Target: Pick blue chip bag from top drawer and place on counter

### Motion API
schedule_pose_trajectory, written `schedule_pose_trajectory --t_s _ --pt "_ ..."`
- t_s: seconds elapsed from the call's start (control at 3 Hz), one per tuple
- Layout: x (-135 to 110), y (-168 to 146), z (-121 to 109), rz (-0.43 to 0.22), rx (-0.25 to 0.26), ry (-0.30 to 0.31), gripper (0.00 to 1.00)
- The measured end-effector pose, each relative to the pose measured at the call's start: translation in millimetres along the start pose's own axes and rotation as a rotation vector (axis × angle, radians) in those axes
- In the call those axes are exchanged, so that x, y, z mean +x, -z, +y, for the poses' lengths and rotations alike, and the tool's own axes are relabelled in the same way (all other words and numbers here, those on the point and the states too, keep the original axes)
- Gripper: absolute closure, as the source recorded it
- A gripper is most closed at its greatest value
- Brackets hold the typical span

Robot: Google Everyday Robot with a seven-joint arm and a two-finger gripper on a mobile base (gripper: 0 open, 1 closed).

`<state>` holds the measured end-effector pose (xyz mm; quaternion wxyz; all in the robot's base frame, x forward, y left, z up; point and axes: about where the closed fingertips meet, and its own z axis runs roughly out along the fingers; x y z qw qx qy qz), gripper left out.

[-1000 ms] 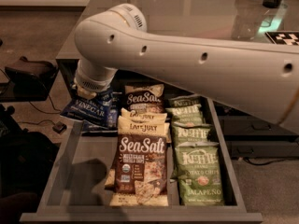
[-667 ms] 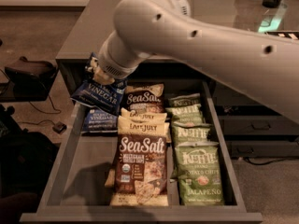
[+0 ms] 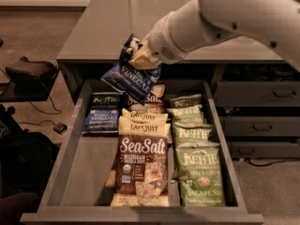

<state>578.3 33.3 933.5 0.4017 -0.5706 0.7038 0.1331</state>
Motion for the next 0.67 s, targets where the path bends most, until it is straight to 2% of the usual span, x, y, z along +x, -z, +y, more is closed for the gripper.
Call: schedule_pose_trajectory --t_s 0.33,0.67 --pt "5.4 33.1 7.4 0.001 -0.021 0.044 1.0" --pt "5.4 33.1 7.4 0.001 -0.021 0.044 1.0"
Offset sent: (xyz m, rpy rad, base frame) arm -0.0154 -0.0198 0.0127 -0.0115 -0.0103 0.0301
